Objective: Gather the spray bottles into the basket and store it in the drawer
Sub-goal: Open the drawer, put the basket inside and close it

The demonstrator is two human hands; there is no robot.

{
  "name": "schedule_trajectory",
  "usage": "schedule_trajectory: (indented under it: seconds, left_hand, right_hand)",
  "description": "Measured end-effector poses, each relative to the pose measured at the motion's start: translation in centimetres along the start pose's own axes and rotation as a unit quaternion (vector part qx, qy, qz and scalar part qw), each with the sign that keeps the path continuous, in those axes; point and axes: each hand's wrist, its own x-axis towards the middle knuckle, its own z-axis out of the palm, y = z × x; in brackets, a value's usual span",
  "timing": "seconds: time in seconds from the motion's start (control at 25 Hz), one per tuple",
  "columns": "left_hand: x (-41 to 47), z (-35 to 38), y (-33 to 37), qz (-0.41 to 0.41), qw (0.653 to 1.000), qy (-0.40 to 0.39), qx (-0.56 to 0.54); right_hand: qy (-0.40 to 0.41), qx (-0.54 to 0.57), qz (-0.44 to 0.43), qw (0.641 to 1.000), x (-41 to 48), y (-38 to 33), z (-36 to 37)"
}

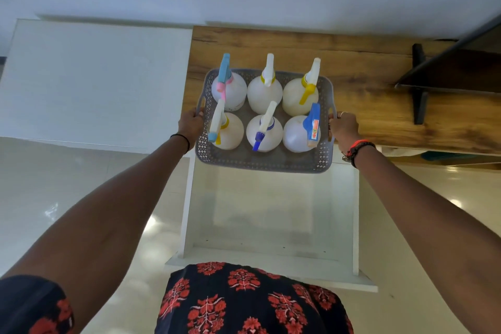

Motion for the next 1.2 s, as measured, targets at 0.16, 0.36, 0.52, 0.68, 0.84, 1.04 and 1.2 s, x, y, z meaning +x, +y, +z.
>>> schedule_trajectory:
  seconds: [0.16,0.36,0.52,0.68,0.84,1.04,1.2]
  left_hand:
    - [-3.5,-0.5,-3.0,-0.001,1.000,-0.003,0.007]
    - [-7.9,-0.8,-6.5,-0.002,1.000,-0.006,-0.011]
    - [-10.8,-0.6,-9.2,-0.010,1.000,-0.007,-0.018]
    - [-12.5,0.0,-12.1,-0.009,1.000,-0.003,-0.011]
    - [-14.4,1.2,-14.5,-0.015,1.000,0.001,-0.025]
    - [-15.9,3.0,-17.9,-0.024,0.999,0.002,-0.031]
    - [-16.6,4.8,-20.6,-0.040,0.998,0.001,-0.044]
  right_hand:
    - [-0.010,0.012,0.022,1.000,-3.9,3.4,-0.4]
    - [-0.005,0.031,0.035,0.999,-8.5,7.4,-1.0]
    - [-0.005,0.029,0.034,0.999,-11.3,10.3,-1.2]
    - [-0.008,0.027,0.035,0.999,-13.0,13.4,-1.2]
    - [-0.014,0.026,0.031,0.999,-13.9,16.4,-1.2]
    - [-0.023,0.027,0.033,0.999,-14.0,20.2,-0.7]
    - [-0.033,0.036,0.045,0.998,-13.1,23.3,0.2]
